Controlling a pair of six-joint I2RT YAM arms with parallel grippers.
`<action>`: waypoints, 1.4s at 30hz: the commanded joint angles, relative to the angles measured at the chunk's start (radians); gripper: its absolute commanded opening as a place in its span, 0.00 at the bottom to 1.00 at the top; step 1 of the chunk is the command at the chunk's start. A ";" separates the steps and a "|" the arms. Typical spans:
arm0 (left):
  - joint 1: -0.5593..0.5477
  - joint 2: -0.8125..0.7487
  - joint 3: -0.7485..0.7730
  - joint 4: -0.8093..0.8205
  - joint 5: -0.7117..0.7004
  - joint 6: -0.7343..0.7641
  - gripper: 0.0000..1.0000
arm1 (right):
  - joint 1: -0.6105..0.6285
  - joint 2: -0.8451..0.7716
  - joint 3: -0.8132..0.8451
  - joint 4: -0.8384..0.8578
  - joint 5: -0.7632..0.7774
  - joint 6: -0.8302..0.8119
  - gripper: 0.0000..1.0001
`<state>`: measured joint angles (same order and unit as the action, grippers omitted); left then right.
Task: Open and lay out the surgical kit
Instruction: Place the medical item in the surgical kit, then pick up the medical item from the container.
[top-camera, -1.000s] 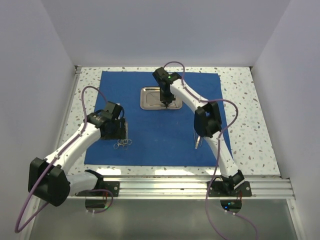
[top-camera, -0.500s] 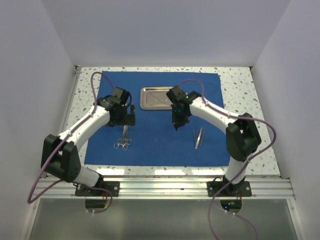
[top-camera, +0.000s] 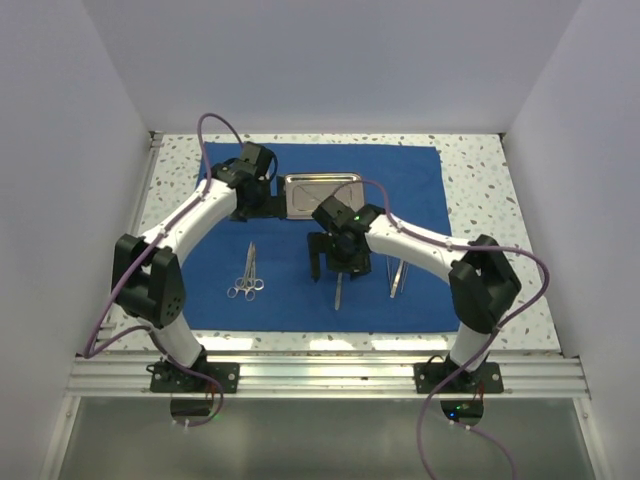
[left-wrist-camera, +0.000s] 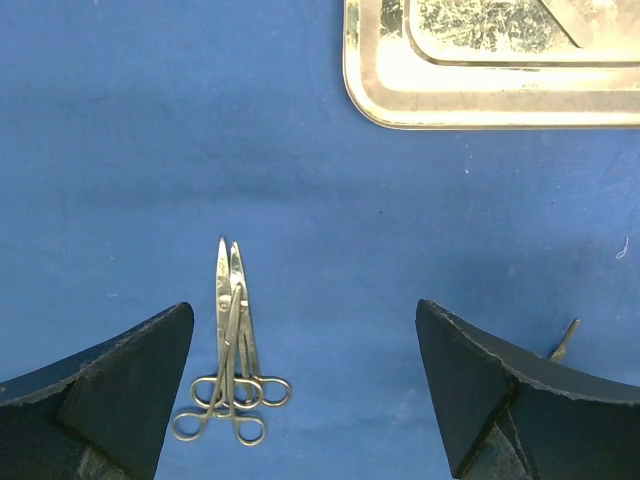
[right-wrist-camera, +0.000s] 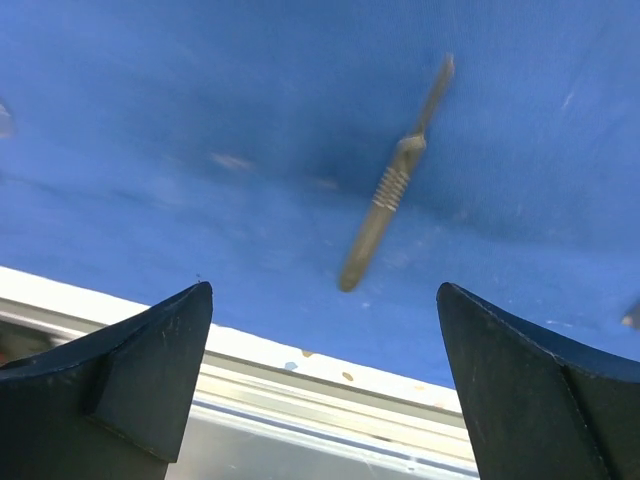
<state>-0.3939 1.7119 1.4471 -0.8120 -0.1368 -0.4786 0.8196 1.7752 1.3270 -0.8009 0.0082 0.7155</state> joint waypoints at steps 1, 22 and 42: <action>0.001 -0.026 -0.010 0.013 0.013 0.003 0.96 | -0.022 -0.030 0.162 -0.087 0.116 -0.050 0.99; 0.001 -0.155 -0.140 0.019 -0.009 -0.014 0.94 | -0.312 0.593 0.969 -0.238 0.196 -0.323 0.72; 0.004 -0.106 -0.105 0.004 -0.038 -0.002 0.94 | -0.352 0.736 0.959 -0.192 0.115 -0.304 0.53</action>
<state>-0.3939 1.5959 1.3018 -0.8070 -0.1581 -0.4866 0.4644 2.4813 2.2562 -0.9970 0.1707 0.4183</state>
